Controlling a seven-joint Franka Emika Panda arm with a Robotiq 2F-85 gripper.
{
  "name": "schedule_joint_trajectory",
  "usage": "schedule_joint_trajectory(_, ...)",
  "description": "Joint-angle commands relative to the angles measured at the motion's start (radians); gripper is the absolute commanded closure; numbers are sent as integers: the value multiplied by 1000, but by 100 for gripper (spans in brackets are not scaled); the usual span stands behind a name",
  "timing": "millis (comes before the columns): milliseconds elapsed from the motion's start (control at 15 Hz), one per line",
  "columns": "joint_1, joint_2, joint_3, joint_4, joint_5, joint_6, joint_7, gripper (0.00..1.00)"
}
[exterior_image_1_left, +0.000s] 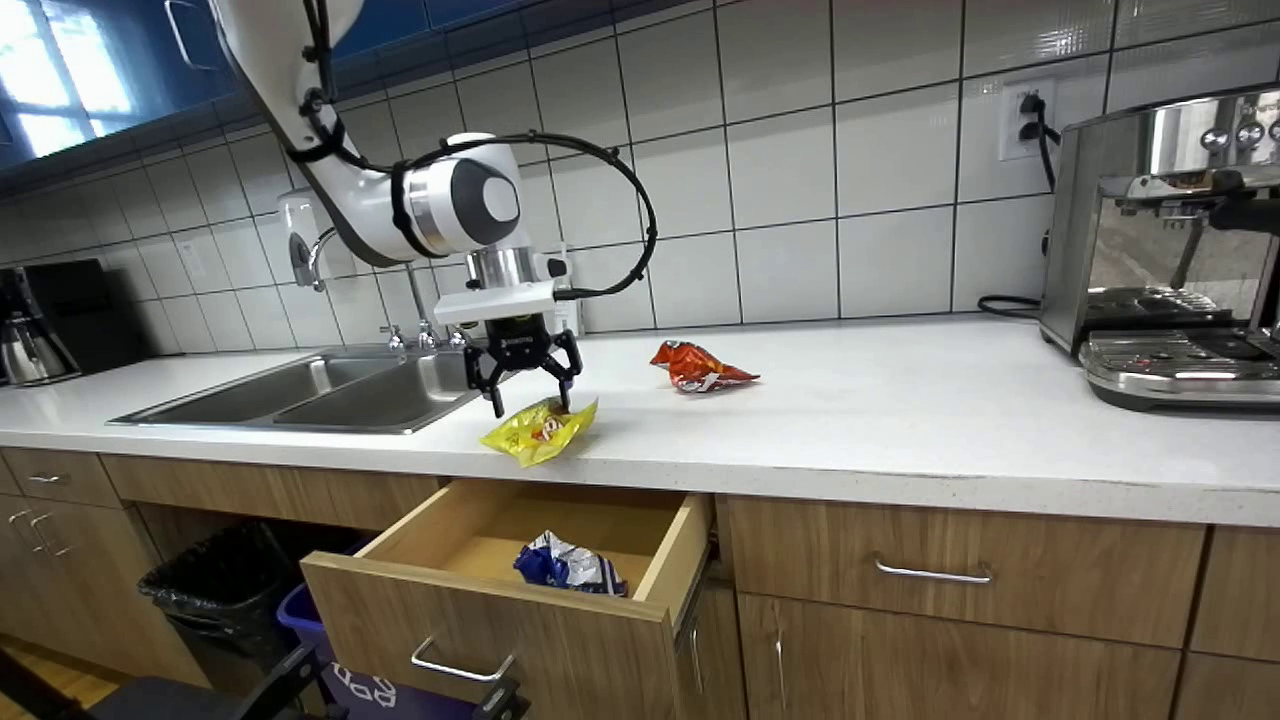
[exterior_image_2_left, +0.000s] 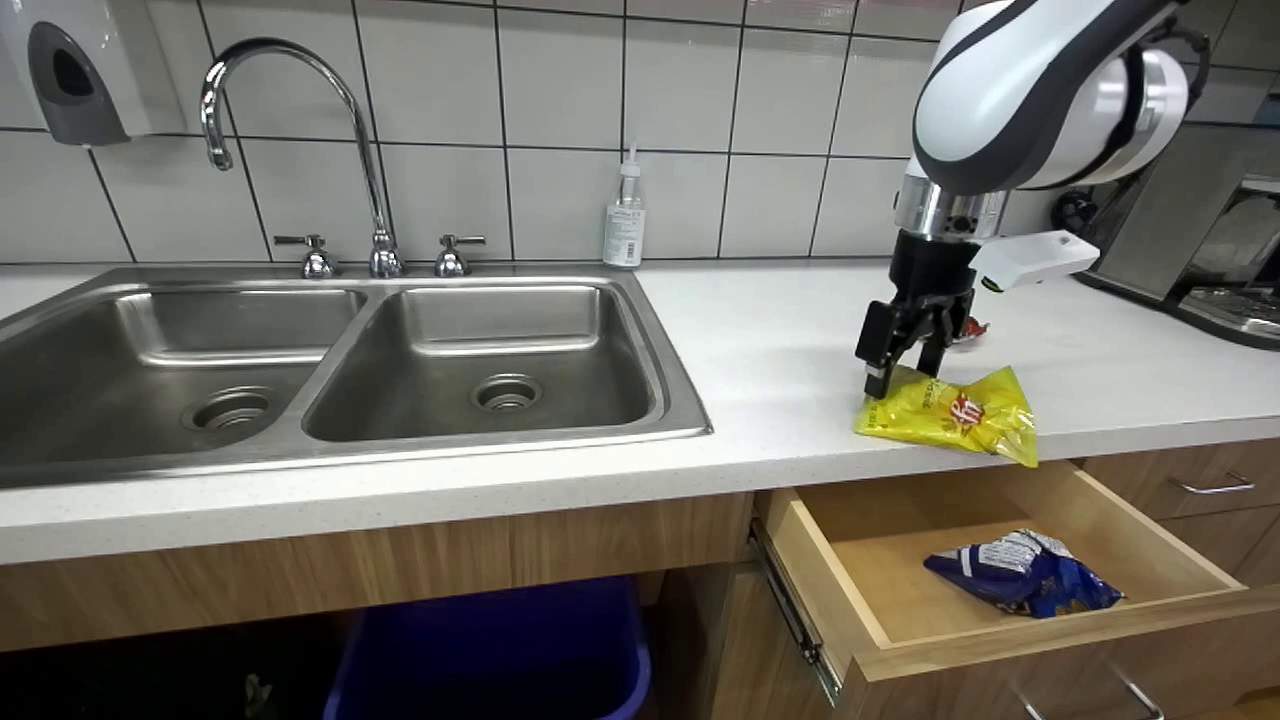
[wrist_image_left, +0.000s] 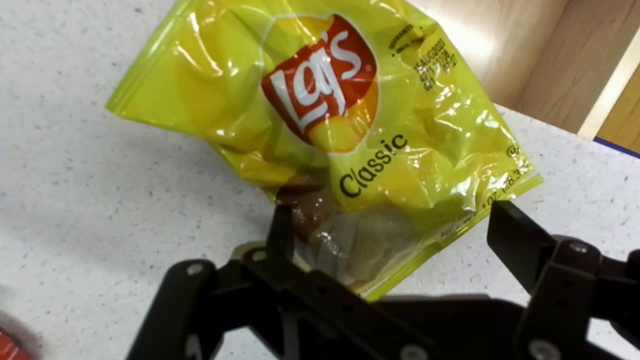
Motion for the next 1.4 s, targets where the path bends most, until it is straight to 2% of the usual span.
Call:
schedule_joint_trajectory(0, -7, 36, 11, 53, 0, -44, -22, 0)
schedule_joint_trajectory(533, -3, 11, 10, 8, -9, -32, -10, 0)
schedule_joint_trajectory(1333, -1, -75, 25, -138, 2, -3, -9, 0)
